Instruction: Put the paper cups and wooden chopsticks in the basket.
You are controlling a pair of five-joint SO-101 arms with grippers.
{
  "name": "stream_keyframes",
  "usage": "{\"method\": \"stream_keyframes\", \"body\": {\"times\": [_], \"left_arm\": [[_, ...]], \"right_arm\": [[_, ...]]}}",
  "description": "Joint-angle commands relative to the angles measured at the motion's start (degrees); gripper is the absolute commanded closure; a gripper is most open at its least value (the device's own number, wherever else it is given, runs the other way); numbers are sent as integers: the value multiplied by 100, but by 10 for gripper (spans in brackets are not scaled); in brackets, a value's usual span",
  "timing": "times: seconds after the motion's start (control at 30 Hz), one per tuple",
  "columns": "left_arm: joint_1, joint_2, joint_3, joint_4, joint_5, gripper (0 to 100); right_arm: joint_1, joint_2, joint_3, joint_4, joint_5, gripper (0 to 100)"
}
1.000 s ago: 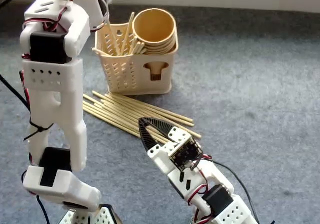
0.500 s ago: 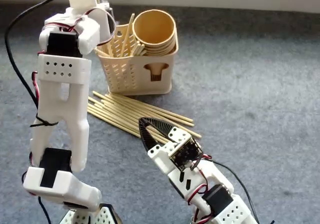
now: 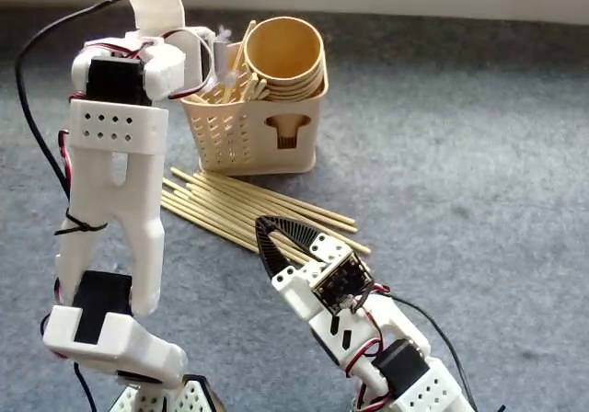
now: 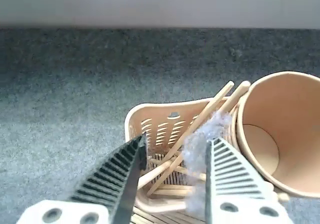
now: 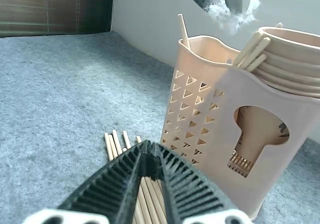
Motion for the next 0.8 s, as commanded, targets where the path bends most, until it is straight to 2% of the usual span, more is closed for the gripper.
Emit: {"method": "stream_keyframes", "body": {"times": [0.0,0.2,0.5,0.67,0.77], "left_arm": [[66,-435,-418,246,-149,803],[75,-848,-374,633,-897,807],[-145,-1429,-374,1618,-914,808],[-664,-1420,-365,2189,-905,809],[-989,-1464,-356,2453,-897,858]], "right_arm": [[-31,-66,532,13,53,992],[-31,-66,532,13,53,992],[-31,-66,532,13,62,992],[-31,-66,532,13,62,992],[-31,-66,532,13,62,992]]}}
